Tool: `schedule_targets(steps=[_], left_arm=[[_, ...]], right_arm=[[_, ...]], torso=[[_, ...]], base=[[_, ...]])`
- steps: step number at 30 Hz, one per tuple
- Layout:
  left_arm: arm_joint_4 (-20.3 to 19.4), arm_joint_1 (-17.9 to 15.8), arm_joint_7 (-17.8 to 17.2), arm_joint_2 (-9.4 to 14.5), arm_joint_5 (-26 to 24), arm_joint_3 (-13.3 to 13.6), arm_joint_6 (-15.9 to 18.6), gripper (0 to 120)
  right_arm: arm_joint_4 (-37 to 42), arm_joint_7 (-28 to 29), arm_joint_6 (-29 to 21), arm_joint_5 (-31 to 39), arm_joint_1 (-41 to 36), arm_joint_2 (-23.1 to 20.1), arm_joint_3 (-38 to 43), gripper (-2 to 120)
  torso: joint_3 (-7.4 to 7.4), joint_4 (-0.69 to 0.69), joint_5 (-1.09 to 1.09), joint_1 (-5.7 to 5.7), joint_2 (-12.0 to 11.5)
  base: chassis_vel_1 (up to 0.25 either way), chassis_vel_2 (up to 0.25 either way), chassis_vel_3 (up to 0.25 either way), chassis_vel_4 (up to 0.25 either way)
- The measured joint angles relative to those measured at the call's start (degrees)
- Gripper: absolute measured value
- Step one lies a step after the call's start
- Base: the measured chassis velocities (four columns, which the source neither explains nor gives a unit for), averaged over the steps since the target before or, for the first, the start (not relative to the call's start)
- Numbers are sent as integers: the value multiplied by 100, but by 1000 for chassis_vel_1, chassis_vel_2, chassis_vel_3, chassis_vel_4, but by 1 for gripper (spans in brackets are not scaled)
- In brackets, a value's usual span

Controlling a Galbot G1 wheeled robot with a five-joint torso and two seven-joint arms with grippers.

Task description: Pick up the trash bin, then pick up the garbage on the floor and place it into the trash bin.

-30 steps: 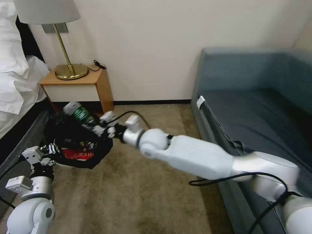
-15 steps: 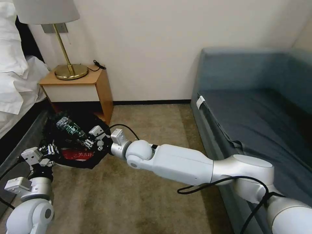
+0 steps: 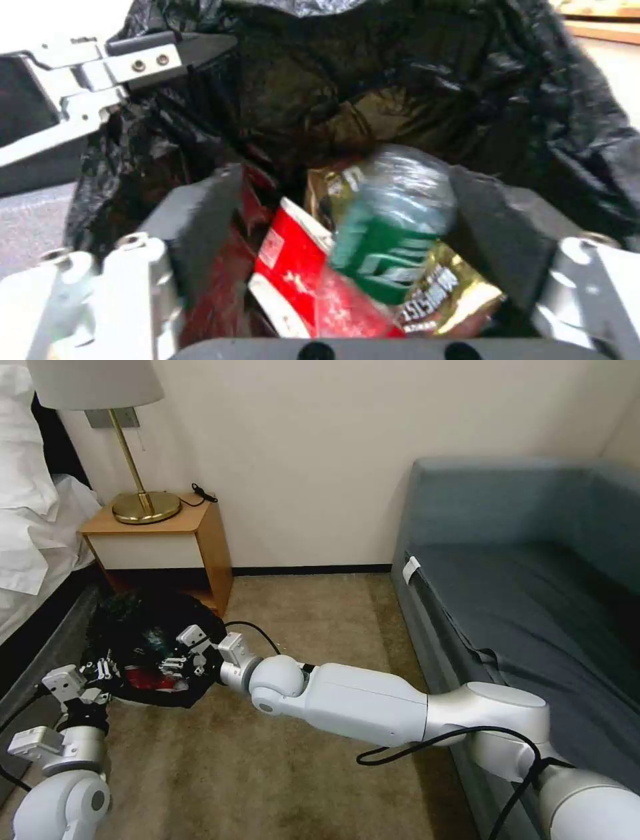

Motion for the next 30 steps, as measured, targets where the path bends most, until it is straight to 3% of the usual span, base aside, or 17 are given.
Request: schedule_targets(steps=[4, 9, 18, 20, 23, 25, 30], left_arm=[[183, -135, -39, -14, -140, -5, -5, 5], [329, -214, -152, 15, -711, 43, 201, 5], [1092, -710, -200, -13, -1839, 175, 388, 5], [1424, -917, -56, -15, -2251, 214, 334, 5], [1605, -1021, 41, -6, -2464, 239, 269, 5], [1908, -1204, 287, 8, -2893, 308, 147, 5], [2385, -1479, 614, 20, -3322, 423, 20, 5]], right_arm=[[160, 135, -46, -9, -27, -84, 168, 98], [569, 259, -202, 137, -9, -295, 434, 100], [1186, 330, -393, 270, -23, -709, 702, 100], [1190, 330, -393, 198, -139, -807, 785, 100], [1191, 328, -393, 161, -201, -861, 811, 100], [1210, 312, -395, 114, -339, -944, 820, 100], [1113, 295, -395, 24, -487, -921, 819, 100]], torso=[[0, 0, 0, 0, 0], [0, 0, 1, 0, 0], [0, 0, 1, 0, 0], [0, -1, 1, 0, 0], [0, 0, 1, 0, 0], [0, -1, 1, 0, 0], [0, -2, 0, 0, 0]], base=[[0, 0, 0, 0], [0, 0, 0, 0], [0, 0, 0, 0], [0, 0, 0, 0], [0, 0, 0, 0], [0, 0, 0, 0], [0, 0, 0, 0]])
